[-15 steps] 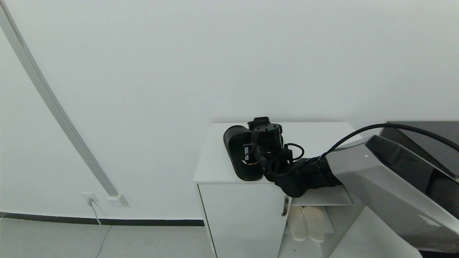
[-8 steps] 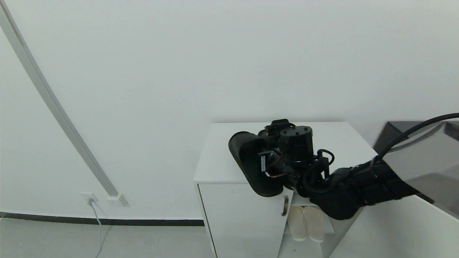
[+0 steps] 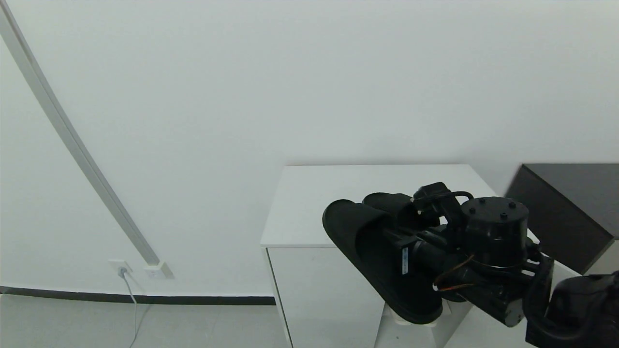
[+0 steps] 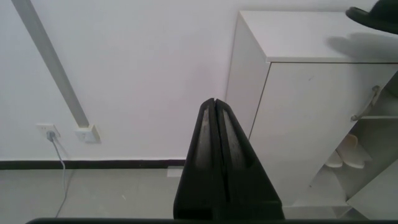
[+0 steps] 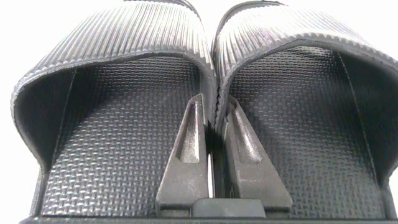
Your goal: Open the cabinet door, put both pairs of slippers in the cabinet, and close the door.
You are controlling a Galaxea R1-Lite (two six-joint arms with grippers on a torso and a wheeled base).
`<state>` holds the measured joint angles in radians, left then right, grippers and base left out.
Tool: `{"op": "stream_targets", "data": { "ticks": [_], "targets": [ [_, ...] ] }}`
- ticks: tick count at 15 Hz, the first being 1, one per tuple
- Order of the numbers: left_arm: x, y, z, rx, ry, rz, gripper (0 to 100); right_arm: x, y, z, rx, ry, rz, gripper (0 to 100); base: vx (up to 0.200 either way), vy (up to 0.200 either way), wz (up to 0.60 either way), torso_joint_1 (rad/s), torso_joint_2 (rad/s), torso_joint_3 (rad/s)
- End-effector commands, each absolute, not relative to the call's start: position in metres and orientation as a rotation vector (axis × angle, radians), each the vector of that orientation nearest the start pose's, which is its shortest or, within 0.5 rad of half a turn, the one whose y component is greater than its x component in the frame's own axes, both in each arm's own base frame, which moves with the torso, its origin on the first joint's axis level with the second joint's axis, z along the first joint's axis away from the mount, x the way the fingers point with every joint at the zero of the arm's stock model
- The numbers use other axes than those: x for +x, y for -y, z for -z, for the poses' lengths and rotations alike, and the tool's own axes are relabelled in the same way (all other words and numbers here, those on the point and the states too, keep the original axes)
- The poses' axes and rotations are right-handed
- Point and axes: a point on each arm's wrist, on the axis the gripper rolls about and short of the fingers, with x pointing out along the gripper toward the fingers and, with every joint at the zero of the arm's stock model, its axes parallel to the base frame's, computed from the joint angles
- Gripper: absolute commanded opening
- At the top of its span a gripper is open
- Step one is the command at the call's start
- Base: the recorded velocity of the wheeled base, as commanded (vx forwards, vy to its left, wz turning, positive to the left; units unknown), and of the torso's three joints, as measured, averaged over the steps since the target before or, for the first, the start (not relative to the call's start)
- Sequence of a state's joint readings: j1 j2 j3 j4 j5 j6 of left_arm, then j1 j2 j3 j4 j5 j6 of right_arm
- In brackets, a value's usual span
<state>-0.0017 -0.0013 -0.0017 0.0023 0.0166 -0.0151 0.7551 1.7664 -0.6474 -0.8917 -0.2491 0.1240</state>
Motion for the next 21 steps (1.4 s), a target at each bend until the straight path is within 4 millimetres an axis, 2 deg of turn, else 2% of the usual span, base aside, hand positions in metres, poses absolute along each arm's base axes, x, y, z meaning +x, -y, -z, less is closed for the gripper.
{"op": "stream_targets", "data": {
  "ticks": [1, 14, 21],
  "targets": [
    [-0.0229, -0.0004, -0.0756, -0.015, -0.001, -0.015, 0, 0.2115, -0.1975, -0.153, 0.017, -0.219, -0.508, 0, 0.0, 0.0, 0.0, 0.0, 0.0, 0.0],
    [-0.0229, -0.0004, -0.0756, -0.015, -0.001, -0.014, 0, 0.2041, -0.2028, -0.149, 0.005, -0.228, -0.529, 0, 0.0, 0.0, 0.0, 0.0, 0.0, 0.0],
    [-0.0229, -0.0004, -0.0756, -0.015, -0.001, -0.014, 0, 0.2044, -0.2038, -0.1463, -0.003, -0.237, -0.53, 0, -0.2, 0.0, 0.0, 0.002, 0.0, 0.003]
  ]
}}
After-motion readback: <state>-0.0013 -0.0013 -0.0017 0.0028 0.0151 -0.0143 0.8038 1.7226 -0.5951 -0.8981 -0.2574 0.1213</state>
